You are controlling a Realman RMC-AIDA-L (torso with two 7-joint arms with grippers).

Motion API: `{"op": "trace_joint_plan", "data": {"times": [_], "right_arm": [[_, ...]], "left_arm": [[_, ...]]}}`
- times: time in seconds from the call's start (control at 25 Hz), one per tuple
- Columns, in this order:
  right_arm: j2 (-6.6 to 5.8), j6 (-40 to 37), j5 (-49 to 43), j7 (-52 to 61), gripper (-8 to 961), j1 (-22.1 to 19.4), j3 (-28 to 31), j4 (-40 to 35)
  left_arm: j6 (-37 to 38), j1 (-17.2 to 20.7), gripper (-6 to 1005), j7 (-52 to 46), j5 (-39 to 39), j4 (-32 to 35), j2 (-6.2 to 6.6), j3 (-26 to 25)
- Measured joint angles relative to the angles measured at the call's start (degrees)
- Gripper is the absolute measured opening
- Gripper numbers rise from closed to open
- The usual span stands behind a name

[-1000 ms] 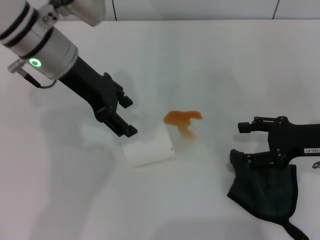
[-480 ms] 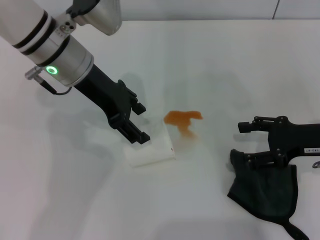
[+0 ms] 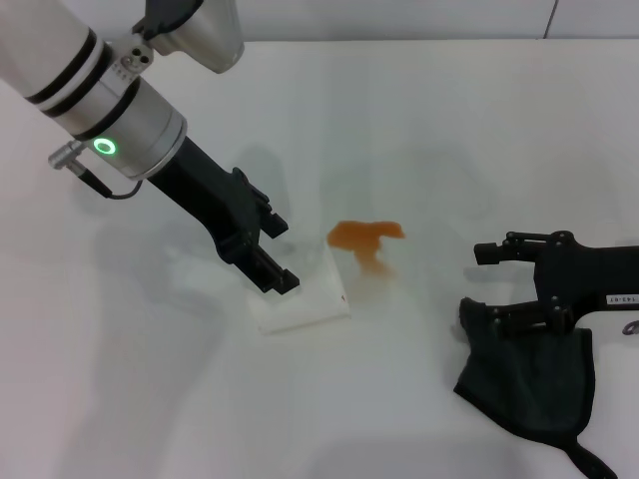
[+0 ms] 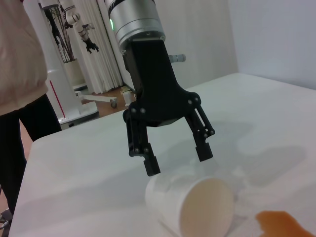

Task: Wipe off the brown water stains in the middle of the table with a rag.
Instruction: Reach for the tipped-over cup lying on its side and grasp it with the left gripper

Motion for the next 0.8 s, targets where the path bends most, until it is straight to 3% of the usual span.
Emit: {"op": "trace_joint_plan", "data": {"times": [0.8], "right_arm": [[0.00, -0.29, 0.00, 0.08, 856, -0.08, -0.07, 0.00]], "left_arm": [[-4.50, 2.67, 845, -2.33, 1.63, 4.91, -0.05, 0.00]]}}
